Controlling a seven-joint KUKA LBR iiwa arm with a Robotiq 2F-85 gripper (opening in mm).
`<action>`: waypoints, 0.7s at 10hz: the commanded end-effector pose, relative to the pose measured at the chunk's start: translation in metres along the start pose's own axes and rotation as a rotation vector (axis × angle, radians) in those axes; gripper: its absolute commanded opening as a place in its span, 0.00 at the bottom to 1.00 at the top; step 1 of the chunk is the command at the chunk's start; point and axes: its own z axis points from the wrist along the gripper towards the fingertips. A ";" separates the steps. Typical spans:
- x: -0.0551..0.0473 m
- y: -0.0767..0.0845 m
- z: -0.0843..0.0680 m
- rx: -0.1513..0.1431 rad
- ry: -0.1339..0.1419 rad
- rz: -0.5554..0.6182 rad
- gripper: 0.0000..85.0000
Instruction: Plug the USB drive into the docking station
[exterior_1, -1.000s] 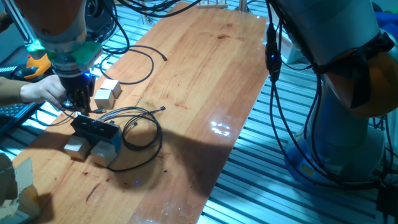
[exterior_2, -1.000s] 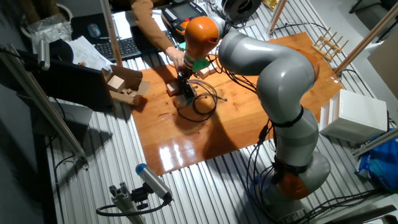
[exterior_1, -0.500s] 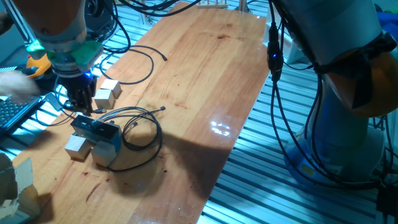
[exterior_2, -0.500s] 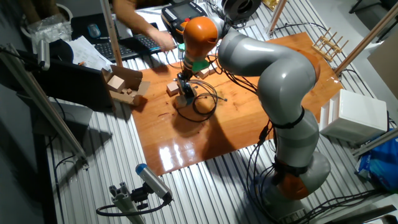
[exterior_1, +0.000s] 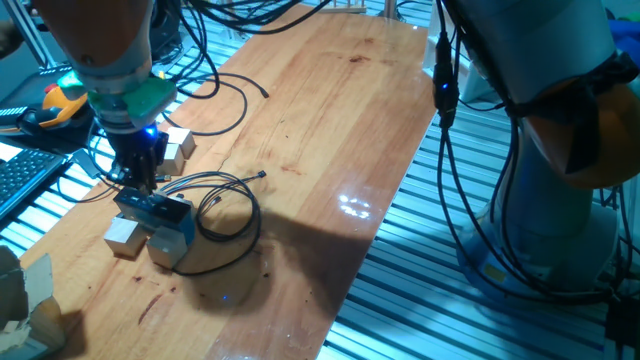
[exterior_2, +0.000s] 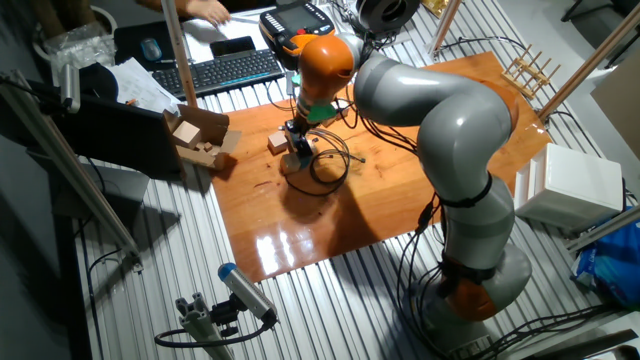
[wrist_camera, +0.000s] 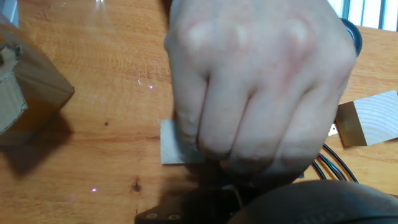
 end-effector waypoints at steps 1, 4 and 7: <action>0.000 -0.001 0.001 -0.004 0.003 0.002 0.00; 0.001 -0.002 0.004 -0.006 -0.001 -0.015 0.00; 0.007 0.000 0.008 0.004 -0.009 -0.030 0.00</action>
